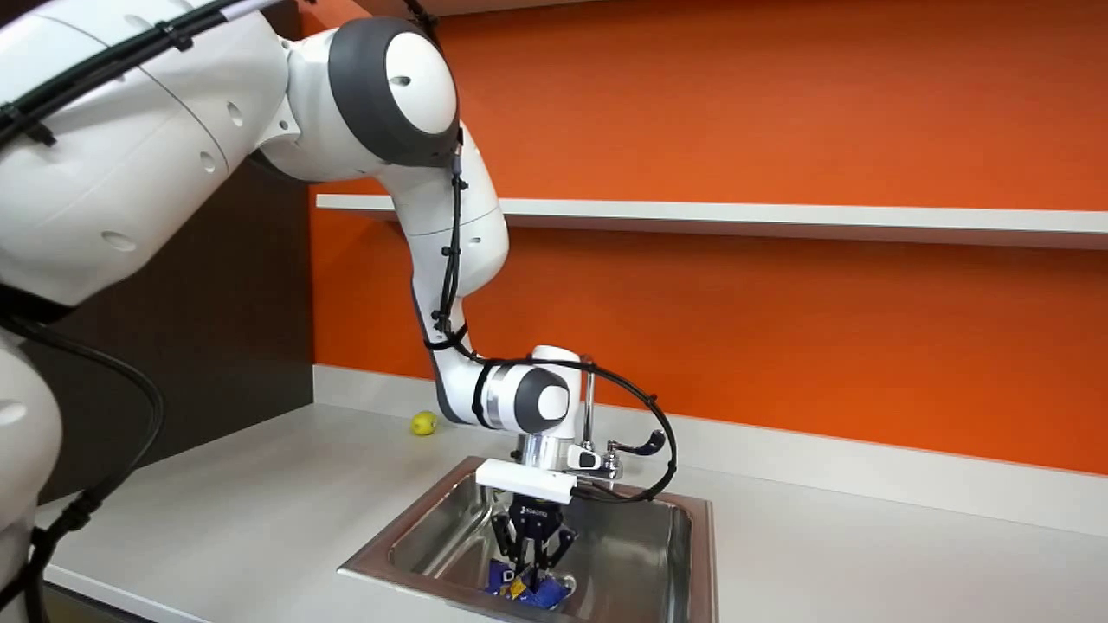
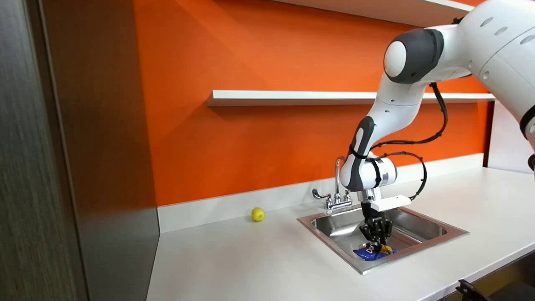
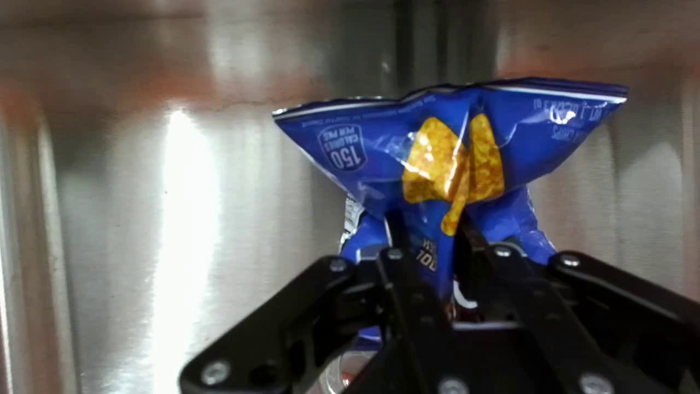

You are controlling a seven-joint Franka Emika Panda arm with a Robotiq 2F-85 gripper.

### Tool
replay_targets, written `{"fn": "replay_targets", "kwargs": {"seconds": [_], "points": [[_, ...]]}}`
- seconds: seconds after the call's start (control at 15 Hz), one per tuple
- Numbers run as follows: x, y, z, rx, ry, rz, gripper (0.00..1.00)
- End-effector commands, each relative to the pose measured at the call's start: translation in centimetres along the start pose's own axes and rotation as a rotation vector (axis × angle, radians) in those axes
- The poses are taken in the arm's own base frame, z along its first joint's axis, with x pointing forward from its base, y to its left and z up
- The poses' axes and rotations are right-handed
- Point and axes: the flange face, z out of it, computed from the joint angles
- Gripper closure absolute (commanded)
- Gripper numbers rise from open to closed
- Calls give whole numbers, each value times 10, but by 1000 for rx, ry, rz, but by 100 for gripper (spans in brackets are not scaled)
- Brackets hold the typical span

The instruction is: Remove the blue packet from the sink

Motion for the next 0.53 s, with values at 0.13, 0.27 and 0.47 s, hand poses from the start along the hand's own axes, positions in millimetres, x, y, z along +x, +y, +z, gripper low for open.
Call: {"fn": "replay_targets", "kwargs": {"seconds": [0.13, 0.27, 0.47], "points": [[6, 2, -2, 1, -6, -3, 100], [8, 2, -3, 0, -4, -3, 100], [6, 3, -12, -6, 9, -3, 100]]}}
